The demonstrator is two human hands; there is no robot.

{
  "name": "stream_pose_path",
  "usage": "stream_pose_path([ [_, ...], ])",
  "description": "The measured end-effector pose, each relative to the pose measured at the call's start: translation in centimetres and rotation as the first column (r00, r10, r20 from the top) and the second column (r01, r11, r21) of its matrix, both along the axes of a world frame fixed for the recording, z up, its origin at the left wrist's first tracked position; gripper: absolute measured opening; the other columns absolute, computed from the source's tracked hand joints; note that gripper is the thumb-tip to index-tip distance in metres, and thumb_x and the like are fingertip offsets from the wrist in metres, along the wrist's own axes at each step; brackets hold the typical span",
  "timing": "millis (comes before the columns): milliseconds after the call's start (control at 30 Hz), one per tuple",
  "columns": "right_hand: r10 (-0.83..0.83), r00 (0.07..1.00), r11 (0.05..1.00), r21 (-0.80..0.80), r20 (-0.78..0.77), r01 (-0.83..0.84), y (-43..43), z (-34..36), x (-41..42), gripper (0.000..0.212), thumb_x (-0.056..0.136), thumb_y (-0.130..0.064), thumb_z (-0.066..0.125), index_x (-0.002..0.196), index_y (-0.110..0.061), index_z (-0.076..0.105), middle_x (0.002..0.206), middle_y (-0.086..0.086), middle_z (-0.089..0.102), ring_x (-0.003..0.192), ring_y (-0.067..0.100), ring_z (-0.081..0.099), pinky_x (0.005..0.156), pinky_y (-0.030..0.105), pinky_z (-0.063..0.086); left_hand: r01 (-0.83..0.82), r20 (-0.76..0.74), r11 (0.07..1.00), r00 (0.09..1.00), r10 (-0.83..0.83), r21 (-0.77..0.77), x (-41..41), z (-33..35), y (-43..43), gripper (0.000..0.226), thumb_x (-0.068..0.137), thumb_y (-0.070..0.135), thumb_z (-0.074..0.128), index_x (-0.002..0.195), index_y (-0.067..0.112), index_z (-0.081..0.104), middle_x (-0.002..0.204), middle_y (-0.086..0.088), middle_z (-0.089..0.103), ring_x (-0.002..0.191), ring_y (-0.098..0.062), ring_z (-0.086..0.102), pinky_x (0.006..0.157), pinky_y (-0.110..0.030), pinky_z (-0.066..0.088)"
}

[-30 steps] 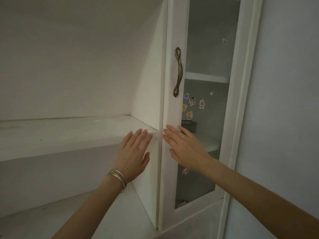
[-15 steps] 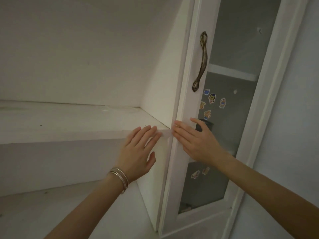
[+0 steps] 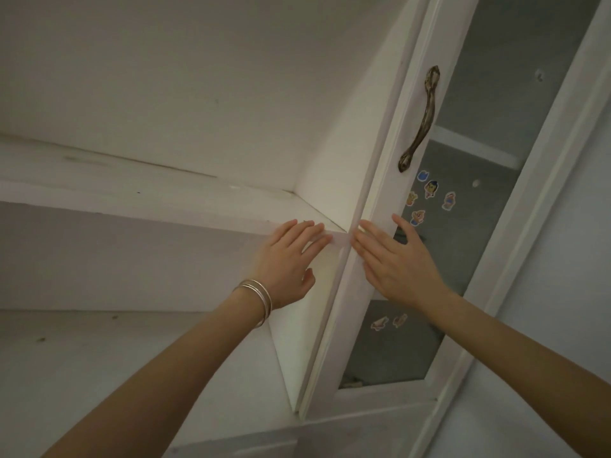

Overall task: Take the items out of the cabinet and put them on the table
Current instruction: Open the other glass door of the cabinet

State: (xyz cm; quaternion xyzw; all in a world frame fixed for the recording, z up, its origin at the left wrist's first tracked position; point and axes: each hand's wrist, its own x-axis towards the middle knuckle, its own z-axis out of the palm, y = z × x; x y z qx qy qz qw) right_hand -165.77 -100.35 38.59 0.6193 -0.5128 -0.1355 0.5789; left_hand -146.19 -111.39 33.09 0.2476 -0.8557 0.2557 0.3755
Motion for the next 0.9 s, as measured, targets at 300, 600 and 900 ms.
stream_pose_path([
  [300, -0.181, 0.983, 0.981, 0.068, -0.025, 0.183, 1.0, 0.8, 1.1, 0.056, 0.092, -0.033, 0.02, 0.131, -0.005, 0.049, 0.136, 0.013, 0.05, 0.132, 0.028, 0.037, 0.106, 0.063, 0.016, 0.036, 0.011, 0.999, 0.999, -0.037, 0.041, 0.4, 0.5, 0.6, 0.07, 0.061, 0.023, 0.069, 0.129, 0.014, 0.055, 0.132, -0.009, 0.054, 0.122, -0.027, 0.049, 0.109, -0.037, 0.018],
  [600, -0.047, 0.999, 0.998, -0.034, 0.002, 0.047, 8.4, 0.0, 1.7, 0.043, 0.093, -0.033, 0.035, 0.116, -0.005, 0.06, 0.119, 0.012, 0.061, 0.121, 0.028, 0.048, 0.1, 0.059, 0.029, 0.107, -0.146, 0.993, 0.984, -0.099, 0.045, -1.1, -0.4, 0.3, 0.067, 0.06, 0.023, 0.073, 0.124, 0.011, 0.057, 0.125, -0.012, 0.057, 0.117, -0.031, 0.051, 0.109, -0.039, 0.015],
  [900, -0.125, 0.987, 0.992, 0.01, 0.103, 0.125, 8.5, 0.5, 3.4, 0.049, 0.094, -0.041, 0.033, 0.104, -0.004, 0.063, 0.115, 0.011, 0.061, 0.128, 0.029, 0.04, 0.106, 0.054, 0.023, 0.031, -0.057, 0.993, 0.998, -0.024, 0.114, -0.6, 0.6, 1.6, 0.075, 0.069, 0.029, 0.068, 0.138, 0.013, 0.044, 0.132, -0.012, 0.051, 0.124, -0.03, 0.045, 0.112, -0.043, 0.019],
])
